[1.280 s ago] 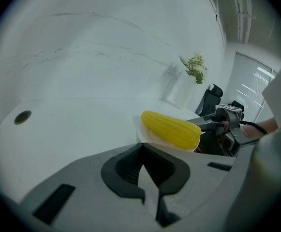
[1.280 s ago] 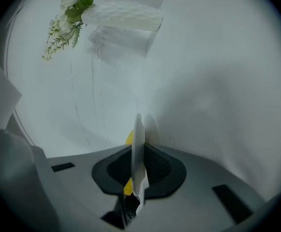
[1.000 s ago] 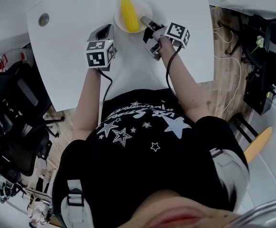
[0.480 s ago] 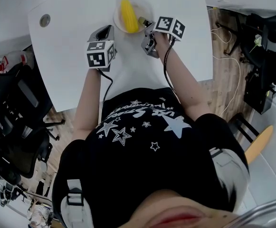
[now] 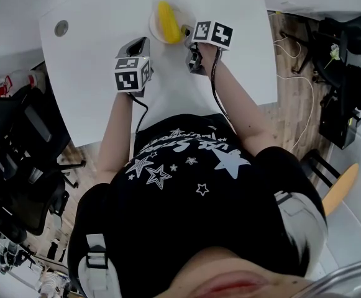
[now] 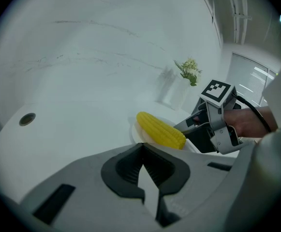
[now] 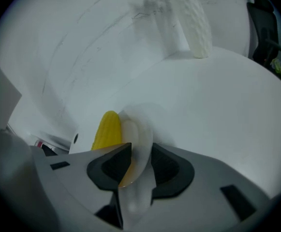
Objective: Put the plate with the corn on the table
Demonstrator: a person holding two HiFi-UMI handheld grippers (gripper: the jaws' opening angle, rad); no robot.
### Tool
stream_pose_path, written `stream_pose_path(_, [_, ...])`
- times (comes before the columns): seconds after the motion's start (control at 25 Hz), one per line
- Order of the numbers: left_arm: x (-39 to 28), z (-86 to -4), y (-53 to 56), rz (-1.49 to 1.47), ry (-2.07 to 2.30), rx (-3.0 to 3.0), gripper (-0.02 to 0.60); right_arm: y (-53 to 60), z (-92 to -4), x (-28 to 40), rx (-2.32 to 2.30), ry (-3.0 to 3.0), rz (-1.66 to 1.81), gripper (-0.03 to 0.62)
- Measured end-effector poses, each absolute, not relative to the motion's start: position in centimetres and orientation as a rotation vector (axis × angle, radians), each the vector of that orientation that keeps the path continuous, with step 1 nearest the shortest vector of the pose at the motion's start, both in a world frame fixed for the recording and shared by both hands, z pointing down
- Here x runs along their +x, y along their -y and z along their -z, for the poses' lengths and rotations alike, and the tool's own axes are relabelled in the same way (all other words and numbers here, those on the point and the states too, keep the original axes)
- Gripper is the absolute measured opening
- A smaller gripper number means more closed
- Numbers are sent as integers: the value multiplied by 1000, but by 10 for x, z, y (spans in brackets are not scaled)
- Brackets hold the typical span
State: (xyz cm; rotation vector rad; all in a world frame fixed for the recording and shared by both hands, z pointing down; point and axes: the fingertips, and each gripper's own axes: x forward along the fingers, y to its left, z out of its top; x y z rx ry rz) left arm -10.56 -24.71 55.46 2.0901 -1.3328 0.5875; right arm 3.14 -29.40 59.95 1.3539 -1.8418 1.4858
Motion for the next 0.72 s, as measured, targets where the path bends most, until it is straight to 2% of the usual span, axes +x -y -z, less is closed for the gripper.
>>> stream_pose_path(0.2, [-109,-551,243,-577,1338,2089,6,293,-599,38,1386,1823,-1435,126])
stream_pose_path(0.72, [-125,-532,218,-509,1344,2122,6,276,-568,63,1495,1862,-1330,64])
